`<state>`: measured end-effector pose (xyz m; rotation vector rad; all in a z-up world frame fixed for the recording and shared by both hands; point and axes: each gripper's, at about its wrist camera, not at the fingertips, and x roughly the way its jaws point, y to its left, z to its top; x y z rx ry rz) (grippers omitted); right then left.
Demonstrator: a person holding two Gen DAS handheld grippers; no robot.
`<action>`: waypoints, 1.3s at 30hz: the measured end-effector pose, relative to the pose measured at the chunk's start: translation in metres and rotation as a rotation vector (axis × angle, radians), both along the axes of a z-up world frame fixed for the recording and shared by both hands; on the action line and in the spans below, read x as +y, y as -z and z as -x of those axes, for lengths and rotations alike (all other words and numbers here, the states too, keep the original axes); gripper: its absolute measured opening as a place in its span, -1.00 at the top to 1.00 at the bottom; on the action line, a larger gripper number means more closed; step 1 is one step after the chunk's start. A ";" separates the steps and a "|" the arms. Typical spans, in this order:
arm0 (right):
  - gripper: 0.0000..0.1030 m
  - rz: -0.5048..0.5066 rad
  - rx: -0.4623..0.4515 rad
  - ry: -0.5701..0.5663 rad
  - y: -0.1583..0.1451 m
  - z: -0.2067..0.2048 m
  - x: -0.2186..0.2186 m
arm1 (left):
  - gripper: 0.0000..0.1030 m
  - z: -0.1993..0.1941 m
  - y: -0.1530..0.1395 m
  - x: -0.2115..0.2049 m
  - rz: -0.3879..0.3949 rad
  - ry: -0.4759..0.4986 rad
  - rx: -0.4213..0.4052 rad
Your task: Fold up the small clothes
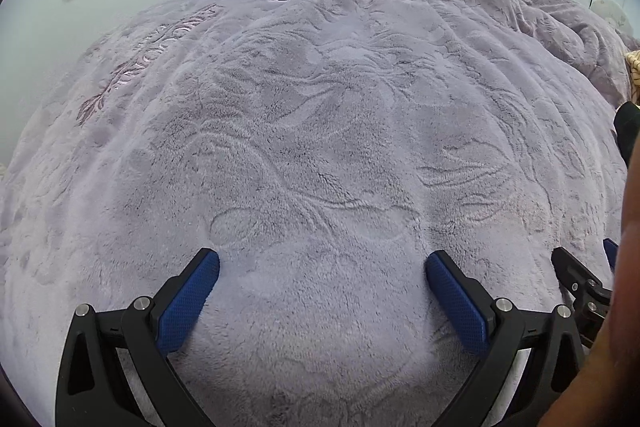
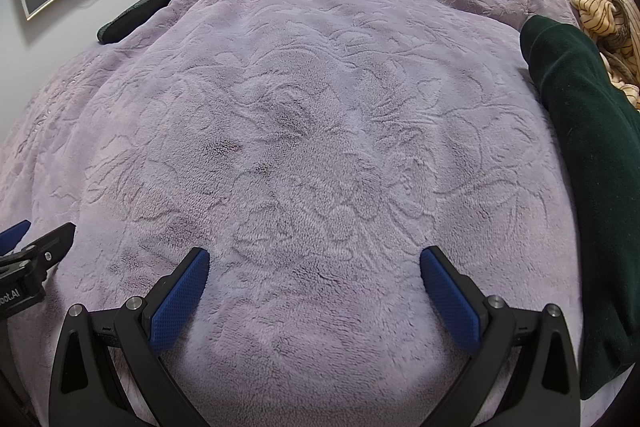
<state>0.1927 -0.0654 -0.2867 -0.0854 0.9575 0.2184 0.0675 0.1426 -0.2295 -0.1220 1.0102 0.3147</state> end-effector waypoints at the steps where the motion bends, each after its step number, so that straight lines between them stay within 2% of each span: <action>1: -1.00 0.001 0.000 0.000 0.000 0.000 0.000 | -1.00 0.001 0.002 -0.001 -0.008 0.005 -0.007; 39: -1.00 0.000 0.000 0.000 0.000 0.000 0.000 | -1.00 0.000 0.007 0.002 -0.002 0.013 -0.029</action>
